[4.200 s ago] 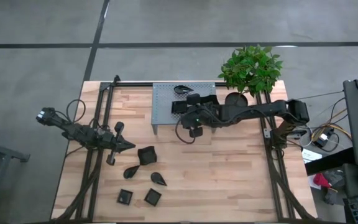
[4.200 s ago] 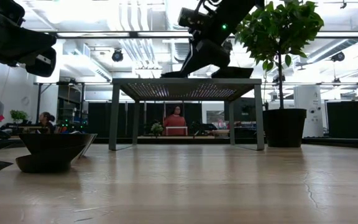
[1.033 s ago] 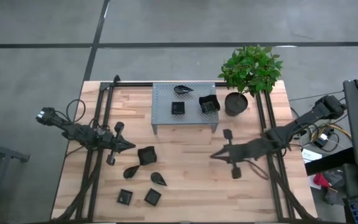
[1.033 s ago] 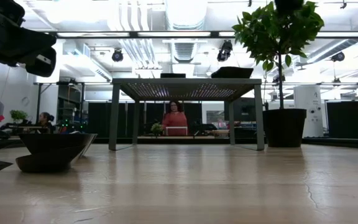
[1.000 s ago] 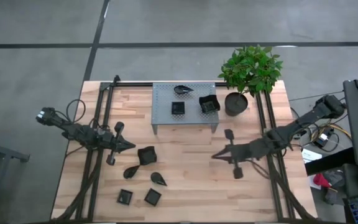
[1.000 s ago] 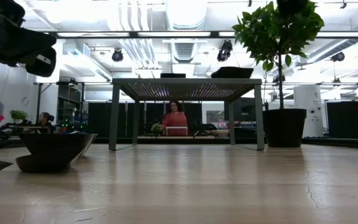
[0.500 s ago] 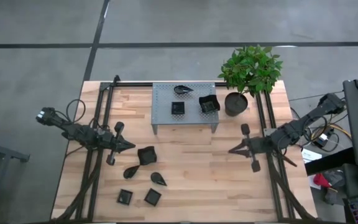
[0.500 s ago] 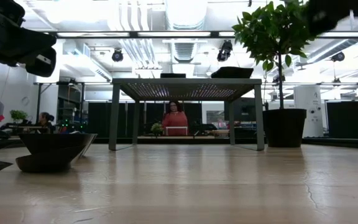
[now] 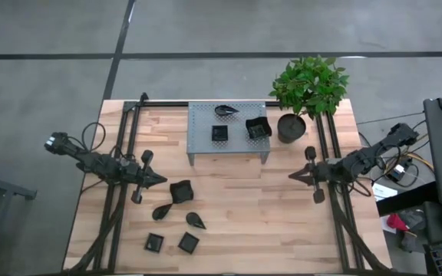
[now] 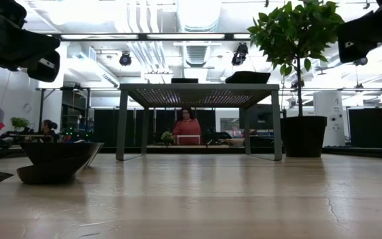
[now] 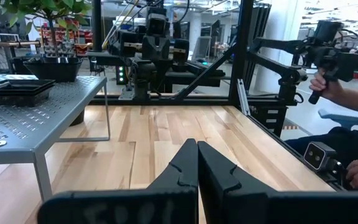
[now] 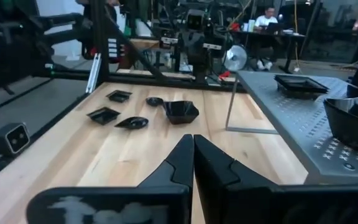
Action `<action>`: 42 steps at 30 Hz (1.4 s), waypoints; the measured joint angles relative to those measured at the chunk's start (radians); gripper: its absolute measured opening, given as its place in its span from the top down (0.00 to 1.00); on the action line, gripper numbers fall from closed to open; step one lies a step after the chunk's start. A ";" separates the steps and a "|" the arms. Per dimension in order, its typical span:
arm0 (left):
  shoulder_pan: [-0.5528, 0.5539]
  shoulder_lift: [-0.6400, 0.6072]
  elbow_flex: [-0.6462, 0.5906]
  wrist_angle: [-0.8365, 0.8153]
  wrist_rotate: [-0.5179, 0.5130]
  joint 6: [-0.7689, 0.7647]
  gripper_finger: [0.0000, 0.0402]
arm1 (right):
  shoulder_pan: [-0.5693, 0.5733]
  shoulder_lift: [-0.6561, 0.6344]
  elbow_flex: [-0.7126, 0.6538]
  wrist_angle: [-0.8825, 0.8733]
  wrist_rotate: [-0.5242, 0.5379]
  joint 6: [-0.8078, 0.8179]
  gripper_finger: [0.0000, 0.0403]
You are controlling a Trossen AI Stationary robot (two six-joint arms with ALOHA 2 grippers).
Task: Pick & Place Mini shaped plates
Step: Stack the black distorted square plate on top of the black distorted square plates on the shelf
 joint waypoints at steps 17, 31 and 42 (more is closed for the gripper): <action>0.000 0.000 0.000 0.000 0.000 0.000 1.00 | 0.000 -0.251 -0.011 -0.273 0.082 0.017 0.98; 0.000 0.000 0.000 0.000 0.000 0.000 1.00 | 0.001 -0.255 -0.021 -0.348 0.051 0.096 0.98; 0.000 0.000 0.000 0.000 0.000 0.000 1.00 | 0.000 -0.241 -0.021 -0.341 0.071 0.054 0.98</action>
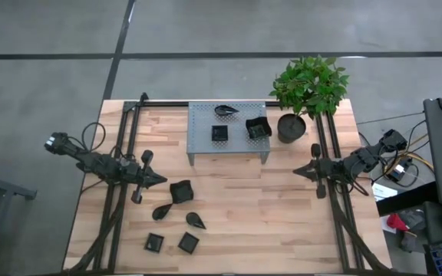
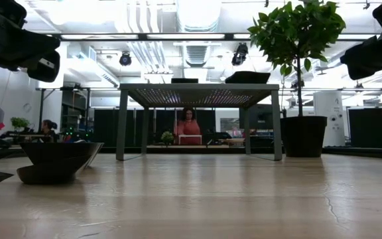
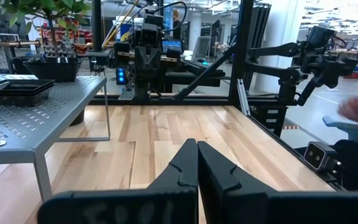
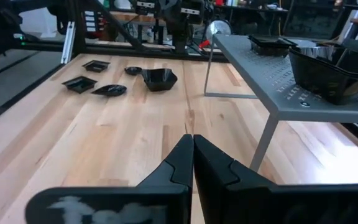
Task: Pick & Place Mini shaped plates
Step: Stack the black distorted square plate on top of the black distorted square plates on the shelf
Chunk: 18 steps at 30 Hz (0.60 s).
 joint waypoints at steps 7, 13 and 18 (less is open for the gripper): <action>0.000 0.000 0.000 0.000 0.000 0.000 1.00 | 0.000 0.000 0.000 0.000 0.000 0.000 0.98; 0.000 0.000 0.000 0.000 0.000 0.000 1.00 | 0.000 0.000 0.000 0.000 0.000 0.000 0.98; 0.001 0.000 0.000 0.073 -0.088 0.068 1.00 | 0.000 0.000 0.000 0.000 0.000 0.000 0.98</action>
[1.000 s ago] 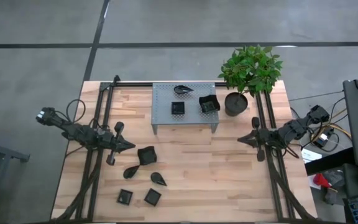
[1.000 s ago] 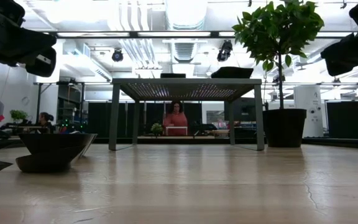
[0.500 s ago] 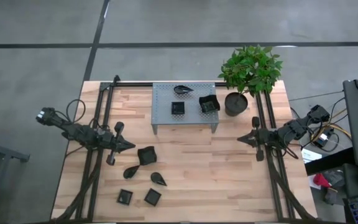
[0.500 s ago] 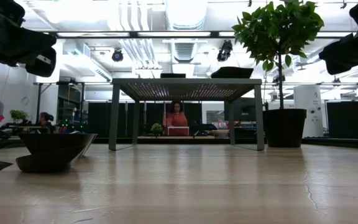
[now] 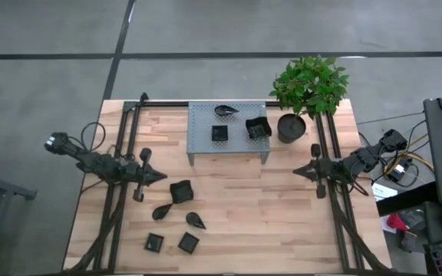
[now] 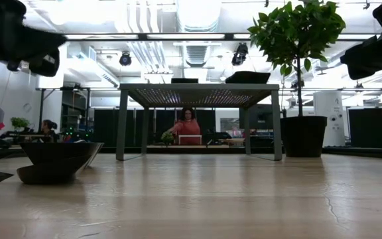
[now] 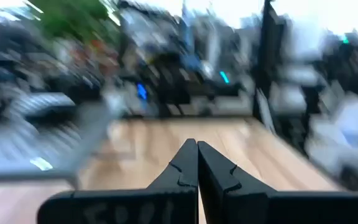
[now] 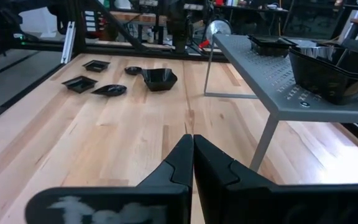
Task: Pick & Place Mini shaped plates
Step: Stack the black distorted square plate on top of the black distorted square plates on the shelf
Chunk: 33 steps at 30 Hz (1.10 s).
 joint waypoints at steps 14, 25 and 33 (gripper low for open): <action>0.001 0.002 0.000 0.540 -0.097 -0.298 1.00 | 0.000 0.000 0.000 0.000 0.001 0.000 0.98; 0.002 0.130 0.076 0.434 -0.229 -0.346 1.00 | 0.000 0.000 0.000 0.000 0.001 0.000 0.98; -0.006 0.398 0.317 0.090 -0.253 -0.385 1.00 | 0.000 0.000 0.000 0.000 0.001 0.000 0.98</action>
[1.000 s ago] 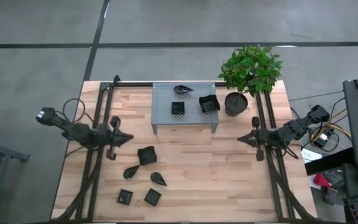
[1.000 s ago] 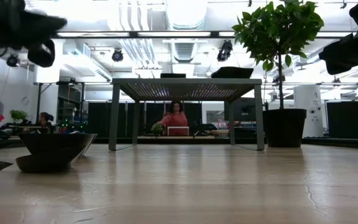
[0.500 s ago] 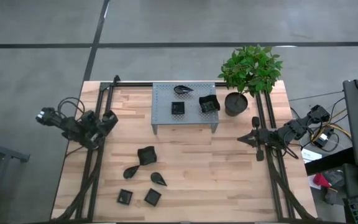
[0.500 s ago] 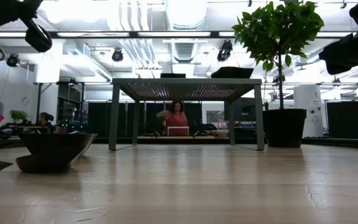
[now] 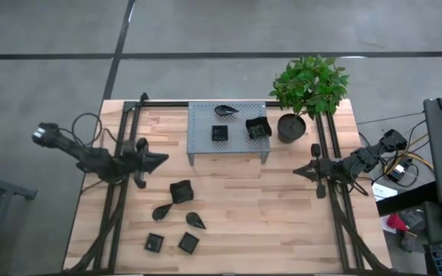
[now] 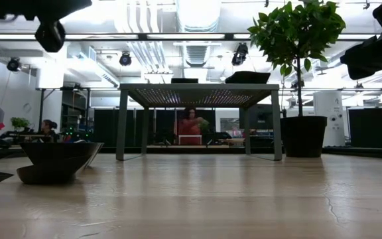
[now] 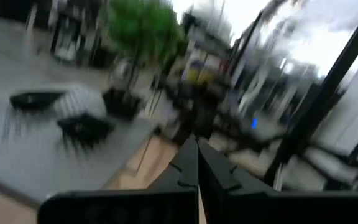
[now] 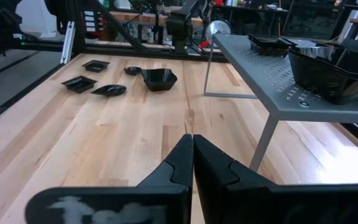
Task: Pick & Place Mini shaped plates
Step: Stack the black distorted square plate on top of the black distorted square plates on the shelf
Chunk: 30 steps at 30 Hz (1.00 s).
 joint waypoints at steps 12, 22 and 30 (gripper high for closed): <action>-0.052 0.413 0.388 -0.642 0.025 -0.311 1.00 | 0.000 0.000 0.000 0.000 0.000 0.000 0.98; -0.071 0.643 0.456 -0.701 0.188 -0.437 1.00 | 0.000 0.001 0.000 0.000 0.000 0.000 0.98; -0.075 0.701 0.452 -0.743 0.276 -0.475 1.00 | 0.000 0.001 0.000 0.000 0.000 0.000 0.98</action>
